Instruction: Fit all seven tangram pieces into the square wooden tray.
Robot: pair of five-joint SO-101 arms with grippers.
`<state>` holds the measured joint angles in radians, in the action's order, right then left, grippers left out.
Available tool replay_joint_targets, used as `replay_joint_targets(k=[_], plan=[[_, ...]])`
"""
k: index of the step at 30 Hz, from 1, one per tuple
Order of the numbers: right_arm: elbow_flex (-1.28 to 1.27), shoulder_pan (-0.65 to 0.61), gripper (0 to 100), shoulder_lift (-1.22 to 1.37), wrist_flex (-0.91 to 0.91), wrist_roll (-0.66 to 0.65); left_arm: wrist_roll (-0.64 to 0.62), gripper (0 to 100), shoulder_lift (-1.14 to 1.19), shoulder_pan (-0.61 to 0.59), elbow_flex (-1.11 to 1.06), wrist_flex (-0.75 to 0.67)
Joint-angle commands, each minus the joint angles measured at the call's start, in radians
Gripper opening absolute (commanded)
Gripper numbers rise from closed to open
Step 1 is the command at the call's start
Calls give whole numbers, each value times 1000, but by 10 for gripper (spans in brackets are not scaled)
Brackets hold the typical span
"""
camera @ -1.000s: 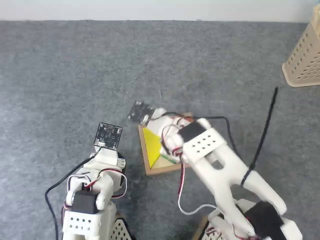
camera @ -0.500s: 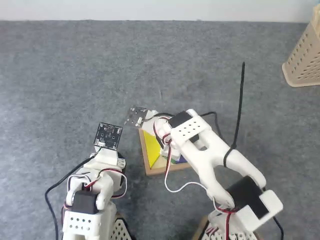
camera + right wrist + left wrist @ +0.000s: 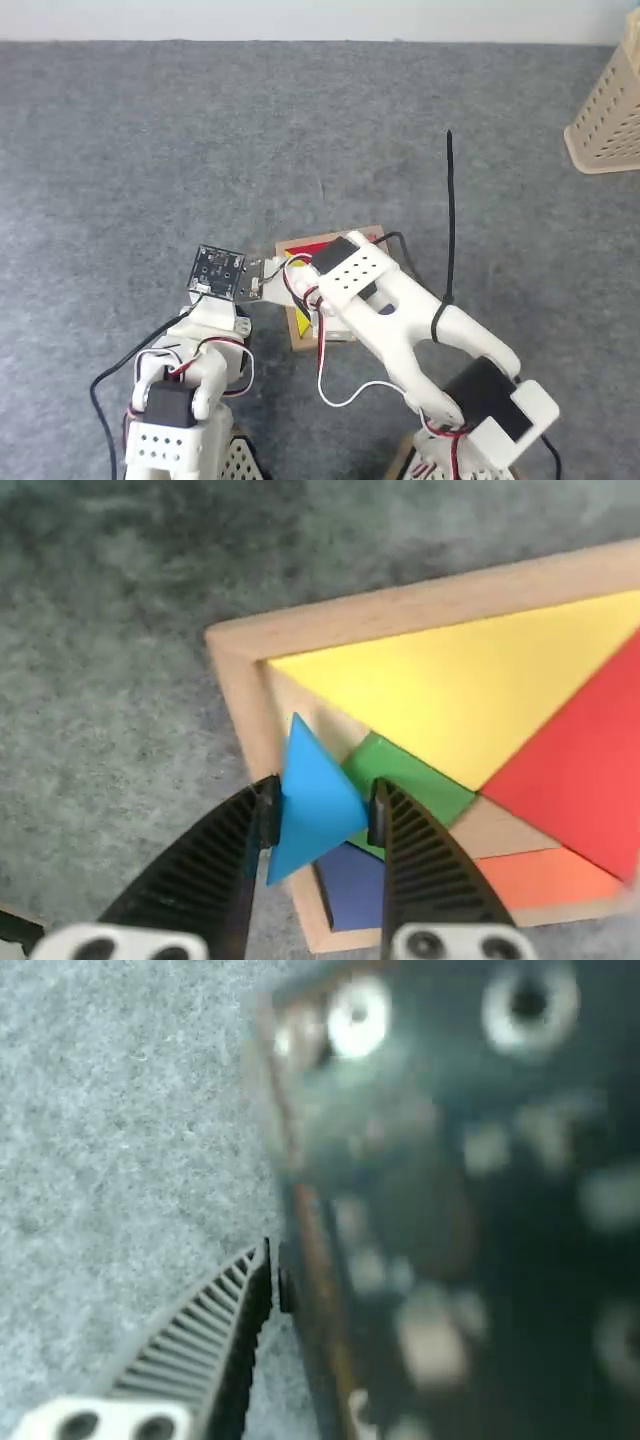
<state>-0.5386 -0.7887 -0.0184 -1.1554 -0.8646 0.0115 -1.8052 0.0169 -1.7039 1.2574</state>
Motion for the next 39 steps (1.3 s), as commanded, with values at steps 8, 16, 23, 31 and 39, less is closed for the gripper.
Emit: replay_joint_targets(k=[8, 16, 23, 31, 39], plan=[[63, -15, 80, -4, -10, -69, -5, 12, -21, 0, 19, 6], [78, -50, 83, -2, -10, -78, -6, 12, -21, 0, 19, 6], [106, -50, 83, -1, -13, -78, -6, 12, -21, 0, 19, 6], [103, -51, 84, -1, -12, -80, -6, 12, -21, 0, 19, 6], [103, -51, 162, -2, -16, -72, -6, 12, -21, 0, 19, 6]])
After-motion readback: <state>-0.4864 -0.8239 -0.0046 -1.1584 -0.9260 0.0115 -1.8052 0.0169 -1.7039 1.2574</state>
